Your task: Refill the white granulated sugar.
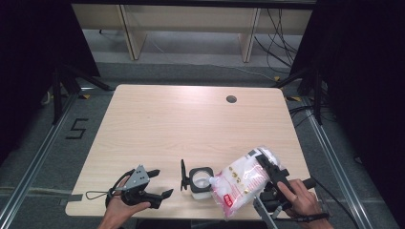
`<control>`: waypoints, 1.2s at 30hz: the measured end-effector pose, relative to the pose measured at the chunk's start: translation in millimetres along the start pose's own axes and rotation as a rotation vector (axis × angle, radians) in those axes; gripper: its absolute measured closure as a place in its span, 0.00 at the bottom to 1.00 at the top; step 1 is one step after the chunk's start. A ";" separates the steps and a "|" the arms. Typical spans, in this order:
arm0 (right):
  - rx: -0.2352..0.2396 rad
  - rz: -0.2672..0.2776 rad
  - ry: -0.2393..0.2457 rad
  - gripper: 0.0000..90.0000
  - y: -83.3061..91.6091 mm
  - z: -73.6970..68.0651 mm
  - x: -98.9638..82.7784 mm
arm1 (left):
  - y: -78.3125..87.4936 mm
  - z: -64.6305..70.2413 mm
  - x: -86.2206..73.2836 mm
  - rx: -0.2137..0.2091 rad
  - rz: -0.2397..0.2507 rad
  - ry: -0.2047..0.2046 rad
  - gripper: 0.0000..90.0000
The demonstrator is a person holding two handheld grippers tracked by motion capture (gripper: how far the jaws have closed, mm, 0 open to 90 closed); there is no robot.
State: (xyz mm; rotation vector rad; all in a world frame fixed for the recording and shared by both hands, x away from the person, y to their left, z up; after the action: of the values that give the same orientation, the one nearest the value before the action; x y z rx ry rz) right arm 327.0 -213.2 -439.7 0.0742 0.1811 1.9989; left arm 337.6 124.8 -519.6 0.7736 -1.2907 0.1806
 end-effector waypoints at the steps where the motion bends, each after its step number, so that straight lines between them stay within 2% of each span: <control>1: 0.008 -0.007 -0.025 0.45 0.4 -2.3 -0.4 | 0.1 0.2 0.0 0.000 0.000 0.000 0.18; 2: -0.001 0.001 0.002 0.45 0.4 0.4 0.5 | -0.3 1.9 -0.7 0.004 0.003 0.034 0.18; 4: -0.001 0.004 0.002 0.45 0.4 0.7 0.8 | 0.2 -0.3 0.0 0.000 0.002 0.001 0.18; 5: -0.001 0.003 0.002 0.45 0.5 0.5 0.9 | -0.1 0.5 0.5 0.006 0.007 0.010 0.18; 6: 0.003 0.000 -0.001 0.45 0.6 -0.1 0.8 | 1.0 -0.4 -0.1 0.005 -0.005 -0.006 0.18; 7: 0.001 -0.001 -0.003 0.45 0.8 0.0 0.6 | 0.9 1.1 -0.5 0.013 -0.003 0.020 0.18; 8: -0.002 0.003 0.003 0.45 0.7 0.9 0.7 | 0.7 1.2 -0.5 0.011 -0.003 0.022 0.18; 11: -0.001 0.003 0.006 0.45 0.6 1.0 0.4 | 0.7 -0.1 -0.1 0.005 -0.004 -0.004 0.18; 12: -0.005 0.001 0.003 0.45 0.9 1.4 0.2 | 0.6 1.6 -0.8 0.012 -0.004 0.029 0.18; 14: -0.008 0.001 0.005 0.45 1.1 2.2 -0.4 | 0.9 -0.6 0.0 0.007 -0.005 -0.005 0.18; 15: 0.000 -0.010 -0.024 0.45 1.4 -0.6 -1.3 | 0.4 0.0 0.3 0.006 0.002 0.003 0.18; 16: -0.007 -0.002 0.008 0.45 1.2 2.1 -0.6 | 0.7 -0.3 0.0 0.004 -0.002 -0.004 0.18; 17: -0.005 -0.003 0.011 0.45 1.2 1.9 -0.3 | 0.3 -0.2 -0.1 0.001 0.001 -0.003 0.18; 19: -0.001 -0.016 -0.012 0.45 1.9 -0.4 0.4 | 0.2 0.6 -0.6 0.008 -0.001 0.018 0.18; 20: -0.005 0.004 0.009 0.45 0.8 1.3 2.5 | 0.0 0.3 -0.2 0.003 0.000 0.009 0.18; 21: 0.003 0.000 -0.011 0.45 1.2 -1.1 2.9 | 0.0 0.6 -0.2 0.000 0.002 0.007 0.18; 22: 0.002 0.001 -0.010 0.45 1.2 -1.4 3.5 | 0.7 1.9 -0.8 0.013 -0.004 0.028 0.18; 23: -0.002 0.009 0.018 0.45 0.8 0.9 4.5 | 1.0 0.6 -0.5 0.012 -0.005 0.012 0.18; 24: -0.002 0.008 0.016 0.45 0.6 0.7 4.3 | 0.4 -0.5 0.2 0.009 0.001 0.001 0.18; 25: 0.003 -0.003 -0.011 0.45 1.2 -1.5 2.7 | 1.6 -2.1 -0.5 0.012 -0.014 -0.016 0.18; 26: 0.001 0.007 0.014 0.45 0.6 0.7 3.0 | 0.9 0.5 -0.2 0.010 -0.001 0.013 0.18; 27: -0.009 0.007 0.010 0.45 0.8 1.7 2.1 | 1.1 0.7 -0.5 0.012 -0.004 0.012 0.18; 28: 0.003 -0.014 -0.032 0.45 1.8 -1.5 -0.1 | -0.1 1.6 -0.8 0.005 0.002 0.029 0.18; 29: -0.005 -0.003 -0.002 0.45 1.1 1.8 0.3 | 0.0 0.9 -0.6 0.006 -0.001 0.019 0.18; 30: -0.008 -0.002 0.003 0.45 1.1 2.1 0.4 | -0.3 -0.1 0.0 0.001 0.000 0.000 0.18; 32: 0.002 -0.011 -0.026 0.45 1.7 -1.4 0.8 | -0.3 1.9 -0.8 0.003 0.000 0.031 0.18; 33: -0.006 0.008 0.011 0.45 1.0 1.9 2.7 | -0.3 1.7 -0.8 0.005 0.001 0.031 0.18; 34: -0.007 0.011 0.007 0.45 0.9 1.6 3.4 | 0.3 0.5 -0.4 0.006 -0.001 0.015 0.18; 36: -0.005 0.010 0.005 0.45 1.0 1.5 3.8 | 0.1 0.4 0.5 0.006 0.006 0.008 0.18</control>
State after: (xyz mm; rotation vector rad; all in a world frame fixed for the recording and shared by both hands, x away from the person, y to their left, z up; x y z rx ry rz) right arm 324.7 -210.0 -438.2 0.0673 0.1791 2.0096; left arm 337.4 124.5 -519.1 0.7733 -1.2857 0.1926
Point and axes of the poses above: each handheld gripper's, and its own axes: y roughly backward along the jaws, x roughly out of its top, z roughly to its right, the point moved 6 cm from there along -y, roughly forward along the jaws, and after that the axes turned 4 degrees about z, right-handed, at the moved point
